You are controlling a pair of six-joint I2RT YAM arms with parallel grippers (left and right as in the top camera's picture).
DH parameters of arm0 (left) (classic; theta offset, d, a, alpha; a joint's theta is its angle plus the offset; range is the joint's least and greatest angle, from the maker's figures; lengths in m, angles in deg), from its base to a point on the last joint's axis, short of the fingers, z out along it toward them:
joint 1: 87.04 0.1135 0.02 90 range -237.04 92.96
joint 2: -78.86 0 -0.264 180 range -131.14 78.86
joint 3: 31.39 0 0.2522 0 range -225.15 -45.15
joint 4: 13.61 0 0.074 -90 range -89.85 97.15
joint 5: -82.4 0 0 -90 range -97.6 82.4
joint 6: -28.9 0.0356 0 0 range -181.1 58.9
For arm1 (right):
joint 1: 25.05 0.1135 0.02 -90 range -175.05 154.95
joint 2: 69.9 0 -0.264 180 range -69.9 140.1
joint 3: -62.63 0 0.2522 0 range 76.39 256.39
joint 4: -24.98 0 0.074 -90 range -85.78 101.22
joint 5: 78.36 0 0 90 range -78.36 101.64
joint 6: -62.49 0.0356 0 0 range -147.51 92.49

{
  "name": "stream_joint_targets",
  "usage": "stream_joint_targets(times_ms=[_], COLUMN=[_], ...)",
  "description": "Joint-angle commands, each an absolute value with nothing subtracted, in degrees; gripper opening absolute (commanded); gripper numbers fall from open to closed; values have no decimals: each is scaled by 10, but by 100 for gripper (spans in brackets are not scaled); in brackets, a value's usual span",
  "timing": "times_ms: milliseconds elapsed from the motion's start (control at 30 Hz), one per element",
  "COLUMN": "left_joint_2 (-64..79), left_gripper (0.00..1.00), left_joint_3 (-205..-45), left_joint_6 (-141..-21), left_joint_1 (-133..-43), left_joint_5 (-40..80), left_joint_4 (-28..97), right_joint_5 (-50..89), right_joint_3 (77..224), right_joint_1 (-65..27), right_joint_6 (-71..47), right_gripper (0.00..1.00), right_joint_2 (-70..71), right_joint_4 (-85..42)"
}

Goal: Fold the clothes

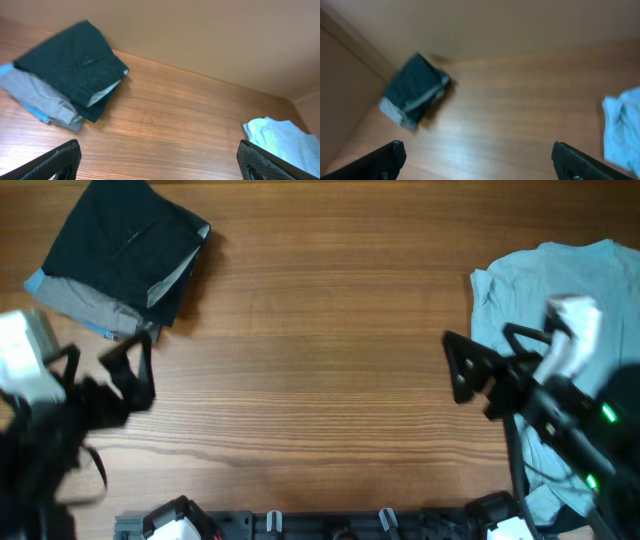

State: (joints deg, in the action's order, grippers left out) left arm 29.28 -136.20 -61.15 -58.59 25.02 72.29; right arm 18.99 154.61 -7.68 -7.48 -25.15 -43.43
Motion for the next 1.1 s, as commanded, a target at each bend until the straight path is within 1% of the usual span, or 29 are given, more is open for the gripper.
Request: stream_joint_targets(times_ms=[0, 533, 733, 833, 933, 1067], left_joint_2=[318, 323, 323, 323, 323, 323], left_gripper=[100, 100, 100, 100, 100, 100], left_joint_3=[-1364, -1364, -1364, -1364, -1364, -1364], left_joint_6=[-602, -602, -602, -602, -602, -602], left_joint_1=[-589, -589, -589, -589, -589, -589], left_joint_5=[225, 225, 225, 225, 225, 225], left_joint_4=[741, 748, 748, 748, 748, 748], right_joint_5=[172, 172, 172, 156, 121, 174], right_joint_3=[1549, 1547, 1547, 1543, 1515, 1415], right_joint_1=[-74, -74, -75, -91, -130, -186], right_joint_6=[-80, -78, -78, -104, -134, -217], right_gripper=[100, 100, 100, 100, 100, 100], right_joint_2=[-282, -285, -289, -301, -335, -401], right_joint_4=[-431, -518, -529, -550, -504, -378])
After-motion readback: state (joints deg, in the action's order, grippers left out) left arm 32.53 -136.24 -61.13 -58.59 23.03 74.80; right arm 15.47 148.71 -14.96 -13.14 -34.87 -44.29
